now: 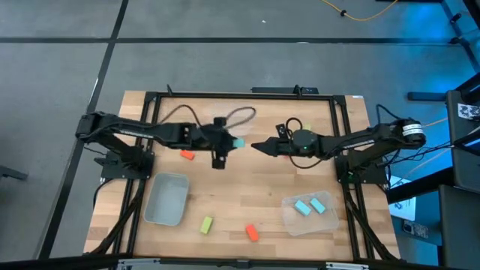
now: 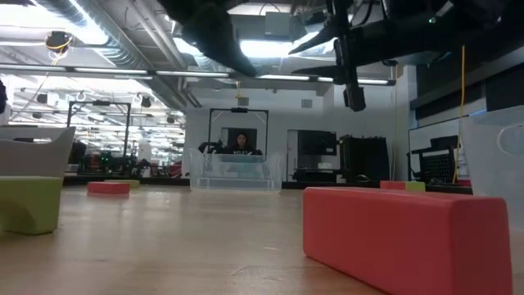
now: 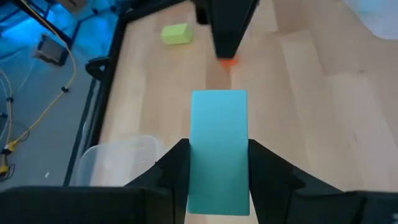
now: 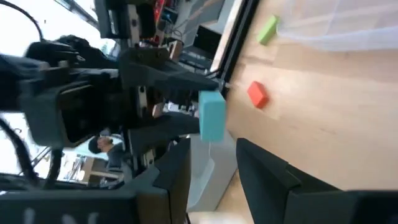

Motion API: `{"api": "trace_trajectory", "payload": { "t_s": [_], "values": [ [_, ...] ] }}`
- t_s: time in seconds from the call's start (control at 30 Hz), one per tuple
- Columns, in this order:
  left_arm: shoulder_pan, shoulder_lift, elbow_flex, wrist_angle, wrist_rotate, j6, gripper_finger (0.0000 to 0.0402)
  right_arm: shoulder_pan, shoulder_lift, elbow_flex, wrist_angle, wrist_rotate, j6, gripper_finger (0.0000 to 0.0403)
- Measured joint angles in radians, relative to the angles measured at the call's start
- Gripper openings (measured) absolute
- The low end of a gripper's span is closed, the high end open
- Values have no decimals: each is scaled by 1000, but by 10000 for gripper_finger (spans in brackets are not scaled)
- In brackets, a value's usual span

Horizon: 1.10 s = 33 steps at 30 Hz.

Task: Sort & place blocks by color
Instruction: Put the light blue half pillar block into the bottom transparent bin

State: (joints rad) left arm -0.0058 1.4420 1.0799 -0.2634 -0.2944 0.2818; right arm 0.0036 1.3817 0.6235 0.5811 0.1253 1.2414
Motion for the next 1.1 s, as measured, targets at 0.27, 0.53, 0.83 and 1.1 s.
{"api": "trace_trajectory", "payload": {
  "t_s": [0.27, 0.53, 0.83, 1.1],
  "values": [
    [-41, 122, 57, 30, -41, -90, 119, 0, 38, 0, 8, -83, 12, 133],
    [-50, 128, 64, 22, -79, -115, 119, 0, 37, 0, -38, -66, 10, 133],
    [-50, 128, 64, 21, -62, -97, 119, -9, 37, 0, -30, -51, 12, 133],
    [-50, 127, 63, 60, -16, -95, 119, -8, 37, 0, -51, -47, 12, 133]
  ]
}}
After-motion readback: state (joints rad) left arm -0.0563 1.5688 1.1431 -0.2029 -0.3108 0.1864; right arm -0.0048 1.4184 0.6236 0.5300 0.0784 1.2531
